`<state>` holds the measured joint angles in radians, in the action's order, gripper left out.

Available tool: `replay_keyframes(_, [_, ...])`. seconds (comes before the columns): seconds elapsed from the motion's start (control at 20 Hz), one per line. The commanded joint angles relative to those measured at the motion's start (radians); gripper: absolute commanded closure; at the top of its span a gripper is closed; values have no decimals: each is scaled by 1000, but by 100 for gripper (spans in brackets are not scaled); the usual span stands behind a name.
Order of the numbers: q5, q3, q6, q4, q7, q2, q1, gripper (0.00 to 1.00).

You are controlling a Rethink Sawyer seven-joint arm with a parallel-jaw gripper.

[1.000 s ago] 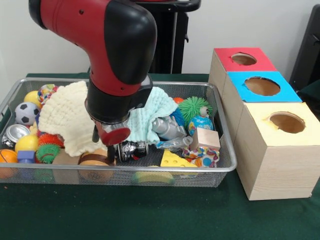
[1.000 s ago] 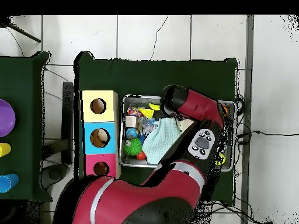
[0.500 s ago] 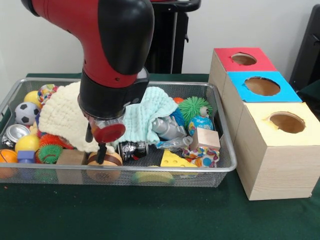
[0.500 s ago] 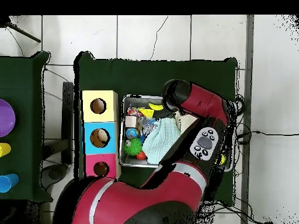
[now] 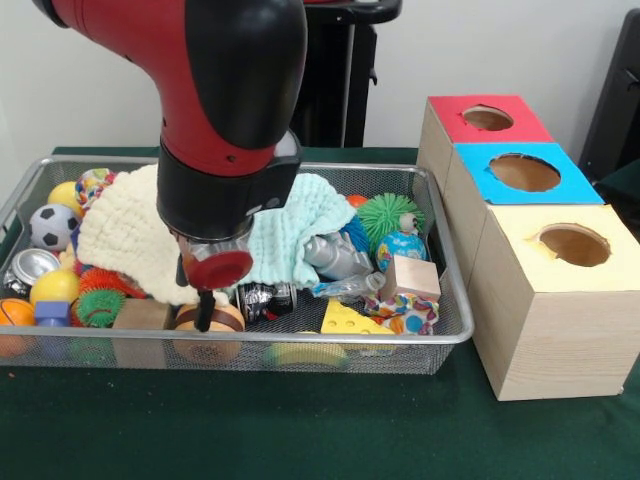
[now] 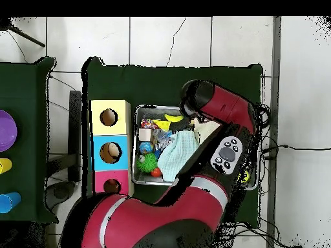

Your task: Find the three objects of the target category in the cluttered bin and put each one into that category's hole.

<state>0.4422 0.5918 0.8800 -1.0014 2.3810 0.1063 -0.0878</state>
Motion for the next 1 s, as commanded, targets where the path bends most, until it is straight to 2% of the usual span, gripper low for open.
replay_keyframes(0.05, [82,-17,126,53,430,-87,-7,0])
replay_keyframes(0.3, [117,4,117,31,554,-107,12,0])
replay_keyframes(0.5, [133,10,100,-1,614,-106,17,0])
replay_keyframes(0.75, [125,2,47,-103,623,-57,24,0])
replay_keyframes(1.0, [121,-4,11,-206,646,15,67,0])
